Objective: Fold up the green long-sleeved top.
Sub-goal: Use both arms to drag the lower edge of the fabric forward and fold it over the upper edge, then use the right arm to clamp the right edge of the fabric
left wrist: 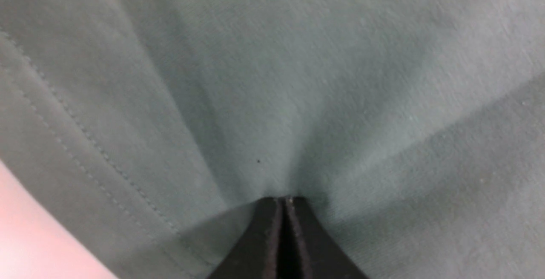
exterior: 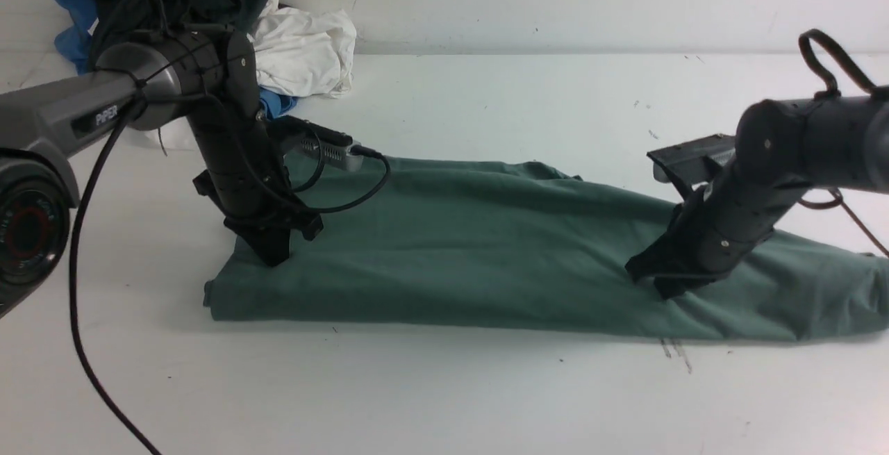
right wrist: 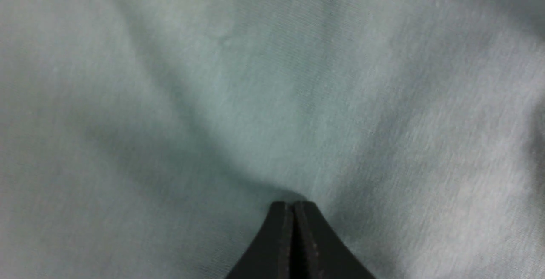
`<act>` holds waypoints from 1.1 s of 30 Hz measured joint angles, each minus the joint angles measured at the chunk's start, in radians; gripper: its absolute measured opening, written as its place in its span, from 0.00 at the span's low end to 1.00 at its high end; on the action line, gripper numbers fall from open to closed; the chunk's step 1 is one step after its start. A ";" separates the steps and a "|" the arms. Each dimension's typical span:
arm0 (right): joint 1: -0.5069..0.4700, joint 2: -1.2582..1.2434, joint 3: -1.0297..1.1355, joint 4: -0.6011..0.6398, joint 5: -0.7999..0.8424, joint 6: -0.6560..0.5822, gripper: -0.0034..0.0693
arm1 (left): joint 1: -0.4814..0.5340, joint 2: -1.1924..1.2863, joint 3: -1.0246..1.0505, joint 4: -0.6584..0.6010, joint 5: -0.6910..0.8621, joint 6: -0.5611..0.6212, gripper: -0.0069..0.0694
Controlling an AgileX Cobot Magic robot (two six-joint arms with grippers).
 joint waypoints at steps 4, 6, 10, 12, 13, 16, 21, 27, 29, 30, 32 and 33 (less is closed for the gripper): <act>0.000 -0.090 0.134 0.028 -0.016 0.007 0.03 | -0.013 -0.122 0.221 -0.012 -0.015 -0.008 0.08; 0.000 -0.132 0.199 0.033 -0.031 0.008 0.03 | -0.028 -0.197 0.347 -0.004 -0.061 -0.016 0.08; 0.000 -0.196 0.263 0.025 -0.030 0.008 0.03 | -0.054 -0.354 0.535 0.015 -0.171 -0.026 0.08; 0.000 -0.240 0.264 0.023 -0.021 0.008 0.03 | -0.054 -0.413 0.554 0.015 -0.179 -0.032 0.08; 0.000 -0.276 0.259 0.023 -0.019 0.008 0.03 | -0.054 -0.440 0.555 0.016 -0.182 -0.035 0.08; -0.002 -0.411 0.230 0.012 0.002 0.010 0.03 | -0.054 -0.550 0.544 0.021 -0.182 -0.036 0.08; -0.074 -0.613 0.197 -0.027 0.023 0.041 0.03 | -0.054 -0.708 0.524 0.021 -0.234 -0.036 0.08; -0.230 -0.669 0.226 -0.054 0.102 0.090 0.05 | -0.054 -0.731 0.524 -0.003 -0.322 -0.036 0.08; -0.267 -0.667 0.256 -0.056 0.103 0.094 0.07 | -0.054 -0.719 0.525 -0.007 -0.326 -0.036 0.08; -0.289 -0.667 0.276 -0.056 0.103 0.097 0.10 | -0.054 -0.708 0.525 -0.009 -0.326 -0.036 0.08; -0.335 -0.665 0.314 -0.057 0.091 0.106 0.17 | -0.054 -0.678 0.525 -0.011 -0.324 -0.036 0.08; -0.360 -0.661 0.330 -0.060 0.081 0.112 0.22 | -0.054 -0.663 0.525 -0.012 -0.323 -0.036 0.08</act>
